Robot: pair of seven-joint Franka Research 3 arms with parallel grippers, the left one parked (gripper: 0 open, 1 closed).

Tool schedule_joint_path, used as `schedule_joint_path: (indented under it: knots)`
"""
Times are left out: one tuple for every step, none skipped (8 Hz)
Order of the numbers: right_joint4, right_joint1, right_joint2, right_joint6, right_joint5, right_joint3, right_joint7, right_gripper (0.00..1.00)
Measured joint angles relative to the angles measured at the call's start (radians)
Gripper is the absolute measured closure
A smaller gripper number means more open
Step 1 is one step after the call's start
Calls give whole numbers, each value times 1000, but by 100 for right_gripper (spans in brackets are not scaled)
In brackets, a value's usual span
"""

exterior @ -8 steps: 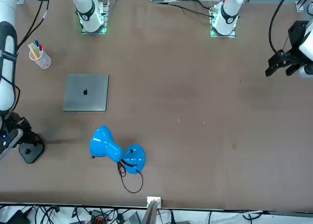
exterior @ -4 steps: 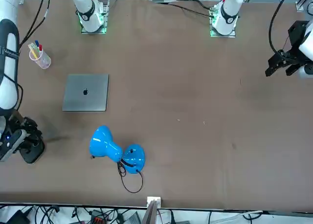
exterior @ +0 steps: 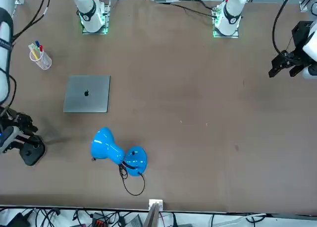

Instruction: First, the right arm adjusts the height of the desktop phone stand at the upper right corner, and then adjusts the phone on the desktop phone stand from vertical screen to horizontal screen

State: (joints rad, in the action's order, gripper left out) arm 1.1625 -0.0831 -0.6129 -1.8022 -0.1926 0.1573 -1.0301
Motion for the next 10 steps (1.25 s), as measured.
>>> schedule_joint_path:
  knots:
    - [-1,14,23,21,3,0,78,0]
    - [-4,31,49,33,14,-1,158,0]
    - [-6,45,81,49,25,-3,231,0]
    - [-7,56,116,89,29,-3,303,0]
    - [-7,69,153,150,35,-4,377,0]
    - [-5,89,193,199,54,-4,447,0]
    - [2,109,232,240,74,-4,514,0]
    - [18,124,269,278,99,-5,571,0]
    - [45,135,301,295,127,-5,611,0]
    - [92,143,343,295,153,-6,649,0]
